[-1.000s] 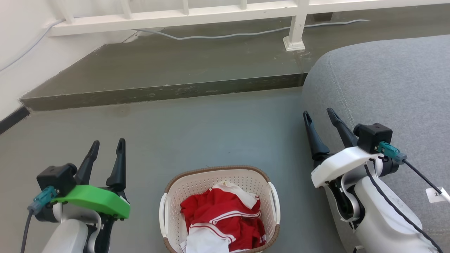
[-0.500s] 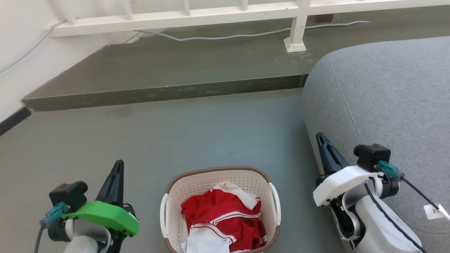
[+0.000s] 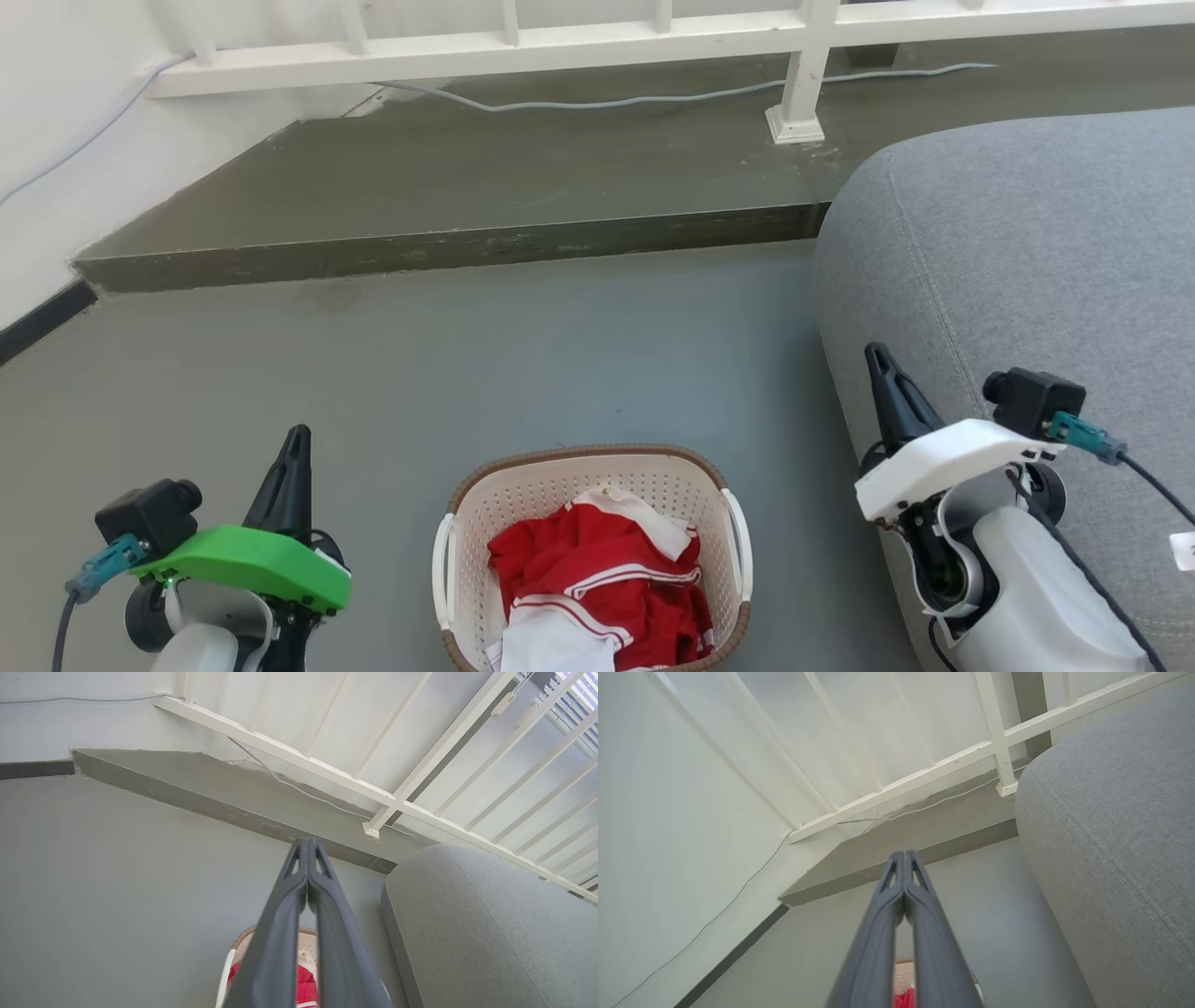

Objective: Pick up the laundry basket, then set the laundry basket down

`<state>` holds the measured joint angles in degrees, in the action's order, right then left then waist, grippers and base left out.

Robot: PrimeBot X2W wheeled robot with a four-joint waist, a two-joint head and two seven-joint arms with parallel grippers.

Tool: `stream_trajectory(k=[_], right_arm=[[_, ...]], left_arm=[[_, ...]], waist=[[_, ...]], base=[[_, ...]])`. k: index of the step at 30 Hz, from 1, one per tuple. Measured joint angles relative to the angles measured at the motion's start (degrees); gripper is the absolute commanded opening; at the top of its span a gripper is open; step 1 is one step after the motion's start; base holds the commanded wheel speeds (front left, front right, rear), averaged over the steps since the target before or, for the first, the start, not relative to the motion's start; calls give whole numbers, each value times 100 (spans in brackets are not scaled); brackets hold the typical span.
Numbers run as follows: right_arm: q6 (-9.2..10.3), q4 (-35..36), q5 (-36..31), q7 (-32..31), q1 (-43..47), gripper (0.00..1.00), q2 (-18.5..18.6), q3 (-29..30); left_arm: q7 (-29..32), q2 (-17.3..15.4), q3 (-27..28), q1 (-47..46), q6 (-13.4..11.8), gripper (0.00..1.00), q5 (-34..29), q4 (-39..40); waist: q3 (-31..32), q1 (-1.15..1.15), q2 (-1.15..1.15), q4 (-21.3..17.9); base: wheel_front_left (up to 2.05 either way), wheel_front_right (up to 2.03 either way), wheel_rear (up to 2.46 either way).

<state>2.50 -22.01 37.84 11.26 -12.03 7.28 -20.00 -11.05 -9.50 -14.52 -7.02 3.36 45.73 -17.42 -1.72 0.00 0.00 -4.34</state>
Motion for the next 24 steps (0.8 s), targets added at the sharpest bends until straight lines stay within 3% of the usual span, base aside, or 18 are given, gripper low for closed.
stream_trajectory(k=[24], right_arm=[[-260,133,1577,-552,204,0,-148,822]], left_arm=[[519,227,555,5,115,0,1379,5]], waist=[[47,0,0,129]], base=[[0,0,0]])
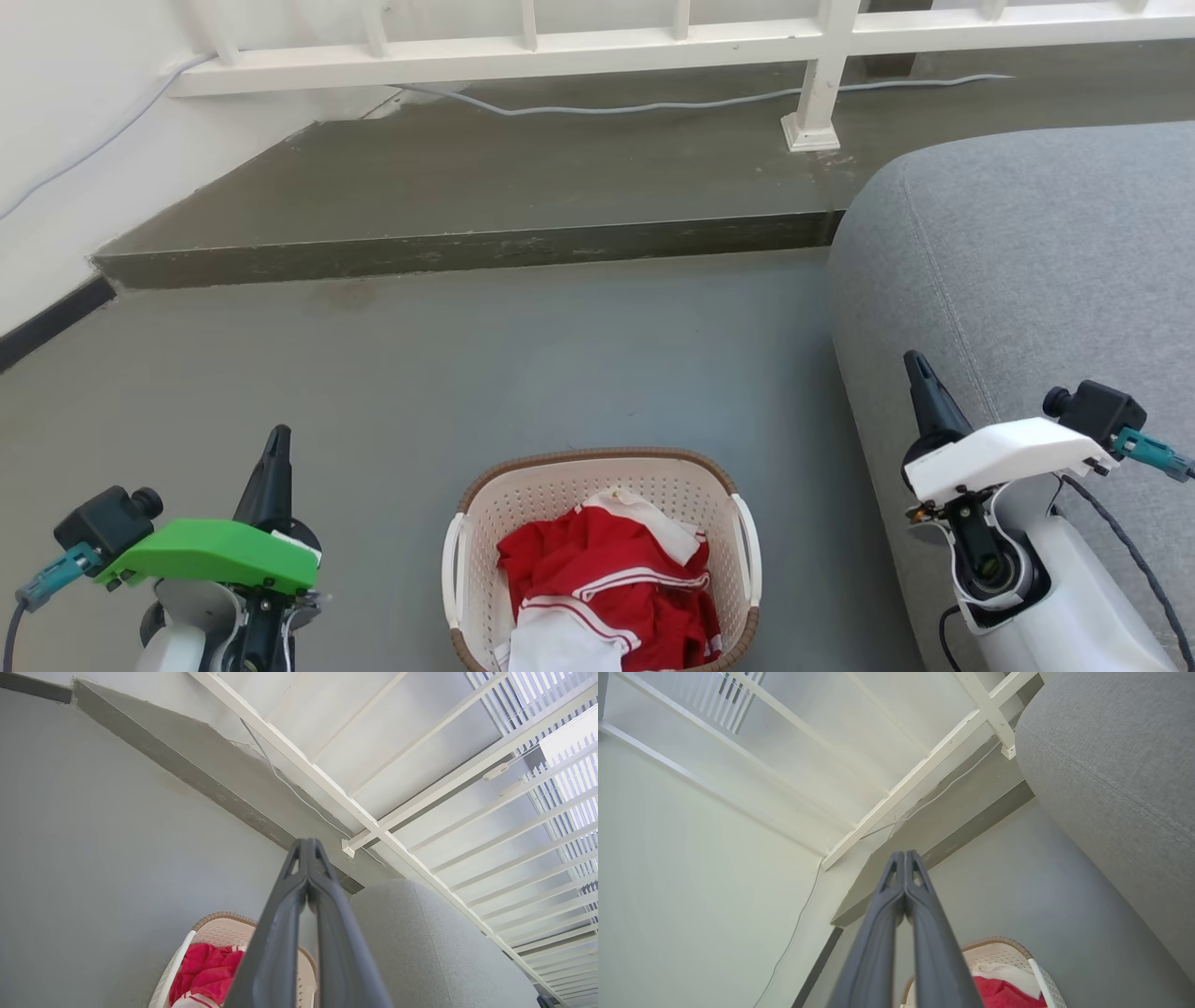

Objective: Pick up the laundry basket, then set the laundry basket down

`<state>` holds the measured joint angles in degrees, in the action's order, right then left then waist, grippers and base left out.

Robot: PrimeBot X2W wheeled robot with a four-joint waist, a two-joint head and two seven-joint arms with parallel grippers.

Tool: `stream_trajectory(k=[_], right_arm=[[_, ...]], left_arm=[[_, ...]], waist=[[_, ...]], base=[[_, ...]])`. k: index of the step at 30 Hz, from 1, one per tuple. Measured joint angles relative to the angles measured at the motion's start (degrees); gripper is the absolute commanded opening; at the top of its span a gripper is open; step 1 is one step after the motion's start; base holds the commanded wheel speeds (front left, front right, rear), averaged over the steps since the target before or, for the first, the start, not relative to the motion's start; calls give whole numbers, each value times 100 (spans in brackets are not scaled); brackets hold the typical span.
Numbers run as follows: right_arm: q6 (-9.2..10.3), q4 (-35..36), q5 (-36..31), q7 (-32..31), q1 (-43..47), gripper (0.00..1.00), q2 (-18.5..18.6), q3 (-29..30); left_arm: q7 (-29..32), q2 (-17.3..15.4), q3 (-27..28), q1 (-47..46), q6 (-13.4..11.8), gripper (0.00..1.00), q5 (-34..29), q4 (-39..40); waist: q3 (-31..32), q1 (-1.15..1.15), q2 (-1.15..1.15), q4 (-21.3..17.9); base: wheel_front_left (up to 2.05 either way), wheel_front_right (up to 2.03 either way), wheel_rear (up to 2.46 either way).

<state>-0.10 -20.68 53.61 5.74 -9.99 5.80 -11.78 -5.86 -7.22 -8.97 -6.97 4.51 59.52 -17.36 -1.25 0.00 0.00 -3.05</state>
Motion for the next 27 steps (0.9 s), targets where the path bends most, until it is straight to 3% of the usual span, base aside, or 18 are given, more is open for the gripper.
stream_trajectory(k=[27], right_arm=[[-291,179,1660,-515,159,0,-137,839]], left_arm=[[538,237,571,21,108,0,1395,46]], waist=[[49,0,0,134]], base=[[0,0,0]])
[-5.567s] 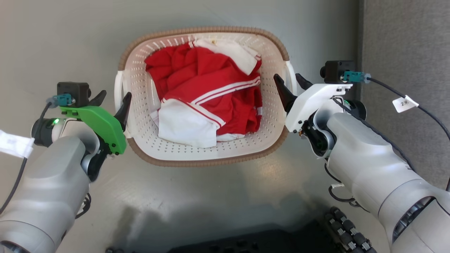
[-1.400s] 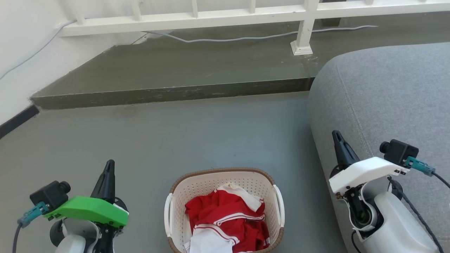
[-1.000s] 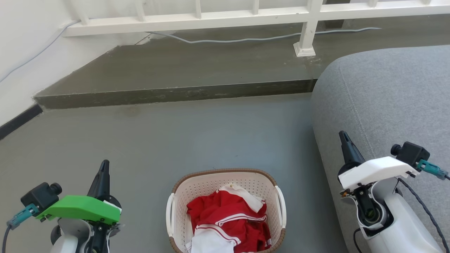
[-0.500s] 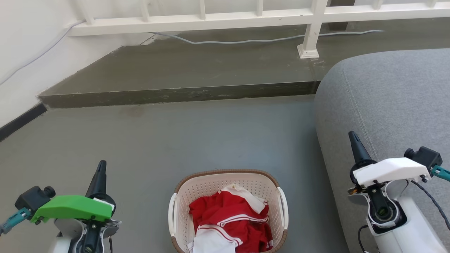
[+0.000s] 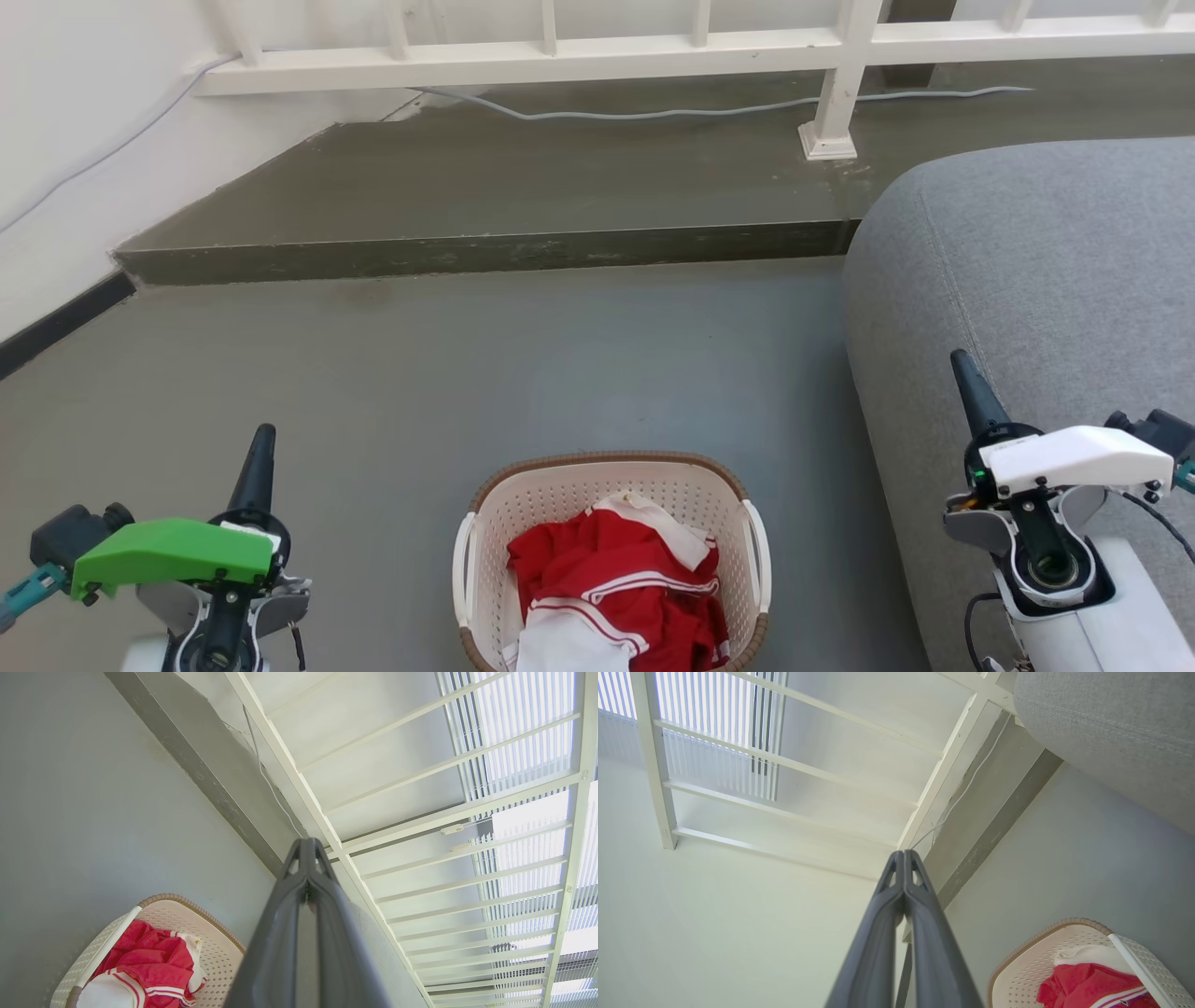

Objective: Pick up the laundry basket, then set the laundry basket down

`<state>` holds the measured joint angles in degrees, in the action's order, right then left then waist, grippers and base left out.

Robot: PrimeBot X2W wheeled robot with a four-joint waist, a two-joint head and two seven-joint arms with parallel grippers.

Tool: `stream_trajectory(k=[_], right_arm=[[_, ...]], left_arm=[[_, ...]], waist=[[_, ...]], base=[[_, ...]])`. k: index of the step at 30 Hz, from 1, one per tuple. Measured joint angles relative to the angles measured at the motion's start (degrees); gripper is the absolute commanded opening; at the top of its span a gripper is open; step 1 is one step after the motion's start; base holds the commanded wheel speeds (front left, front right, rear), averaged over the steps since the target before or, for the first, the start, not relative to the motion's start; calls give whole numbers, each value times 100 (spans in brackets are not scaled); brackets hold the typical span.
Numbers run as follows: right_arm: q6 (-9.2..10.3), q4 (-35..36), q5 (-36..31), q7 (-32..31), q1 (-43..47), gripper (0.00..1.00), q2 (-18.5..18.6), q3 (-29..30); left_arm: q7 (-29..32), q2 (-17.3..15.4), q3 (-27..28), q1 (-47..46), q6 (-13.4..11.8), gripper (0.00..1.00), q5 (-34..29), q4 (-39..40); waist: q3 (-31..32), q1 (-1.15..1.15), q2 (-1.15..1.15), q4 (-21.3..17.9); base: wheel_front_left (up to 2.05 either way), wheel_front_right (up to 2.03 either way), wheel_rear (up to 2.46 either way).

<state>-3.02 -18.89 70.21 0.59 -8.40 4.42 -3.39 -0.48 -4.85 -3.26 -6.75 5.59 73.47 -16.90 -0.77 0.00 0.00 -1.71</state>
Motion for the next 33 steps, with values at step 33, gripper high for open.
stream_trajectory(k=[33], right_arm=[[-354,223,2089,-647,313,0,-201,1073]], left_arm=[[657,244,742,112,130,0,1759,73]], waist=[[61,0,0,169]], base=[[0,0,0]])
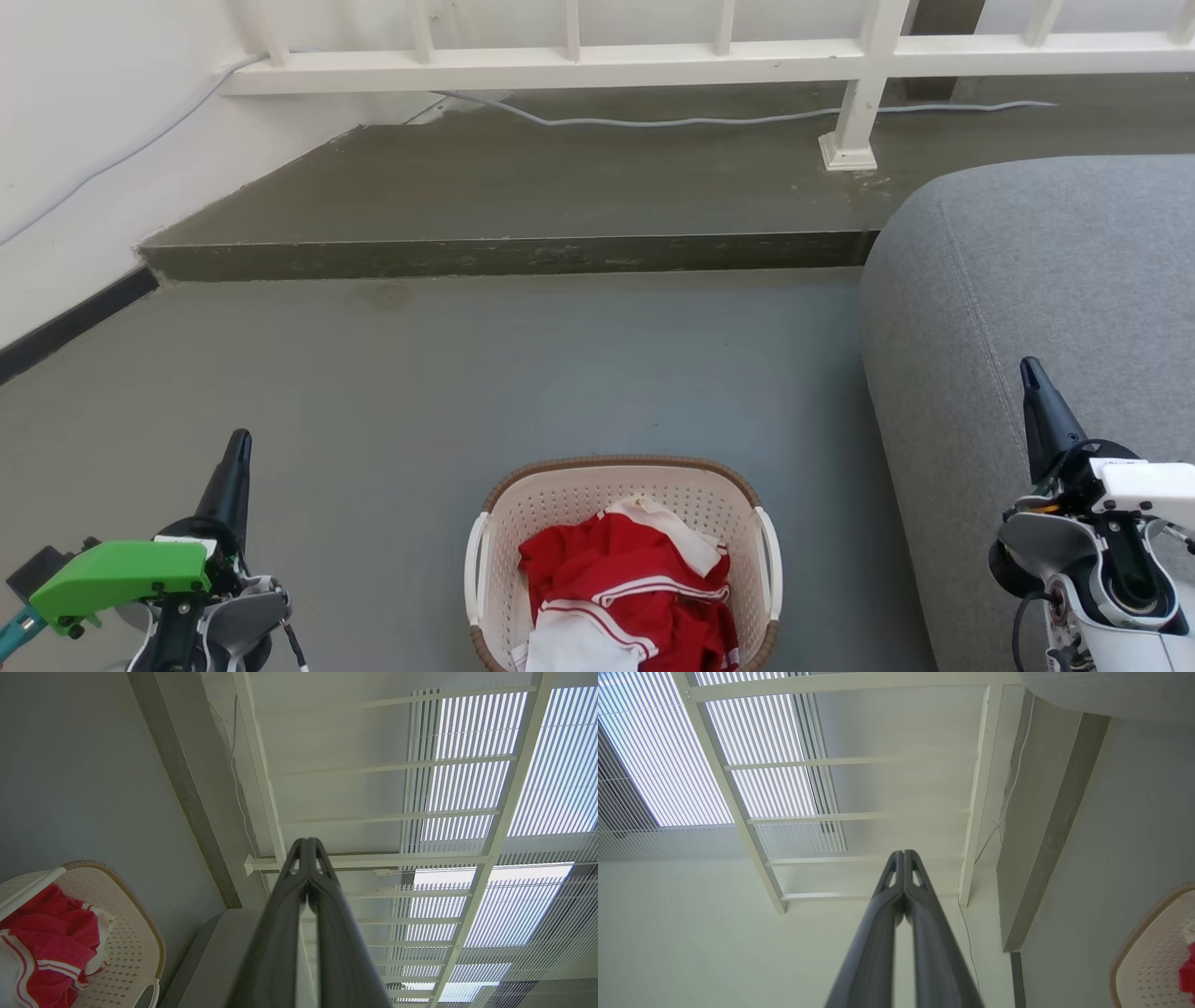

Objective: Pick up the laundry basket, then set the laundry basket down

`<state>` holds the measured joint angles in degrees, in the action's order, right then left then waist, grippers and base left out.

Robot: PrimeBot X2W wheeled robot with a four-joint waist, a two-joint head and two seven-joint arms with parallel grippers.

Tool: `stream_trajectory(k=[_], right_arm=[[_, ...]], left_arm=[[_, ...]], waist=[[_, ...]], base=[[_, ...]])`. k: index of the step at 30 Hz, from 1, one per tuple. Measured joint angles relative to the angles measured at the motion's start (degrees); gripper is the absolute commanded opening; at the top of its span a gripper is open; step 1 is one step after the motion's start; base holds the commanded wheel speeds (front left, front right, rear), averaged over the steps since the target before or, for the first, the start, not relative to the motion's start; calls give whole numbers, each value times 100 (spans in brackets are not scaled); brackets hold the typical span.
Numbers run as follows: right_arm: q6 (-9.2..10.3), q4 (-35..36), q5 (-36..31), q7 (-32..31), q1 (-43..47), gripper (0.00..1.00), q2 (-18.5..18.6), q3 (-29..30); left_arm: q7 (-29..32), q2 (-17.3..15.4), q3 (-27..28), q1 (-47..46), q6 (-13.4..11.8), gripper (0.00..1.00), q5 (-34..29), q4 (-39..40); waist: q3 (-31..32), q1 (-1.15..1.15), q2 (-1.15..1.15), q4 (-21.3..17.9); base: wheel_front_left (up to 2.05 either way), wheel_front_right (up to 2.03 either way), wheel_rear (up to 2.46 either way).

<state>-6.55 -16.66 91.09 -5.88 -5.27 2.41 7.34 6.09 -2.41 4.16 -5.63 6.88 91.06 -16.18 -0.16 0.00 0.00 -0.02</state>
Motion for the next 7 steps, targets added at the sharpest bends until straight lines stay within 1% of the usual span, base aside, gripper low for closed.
stream_trajectory(k=[7], right_arm=[[-16,21,66,-30,0,0,-12,26]], left_arm=[[18,27,27,1,0,0,58,2]], waist=[[1,0,0,2]], base=[[0,0,0]])
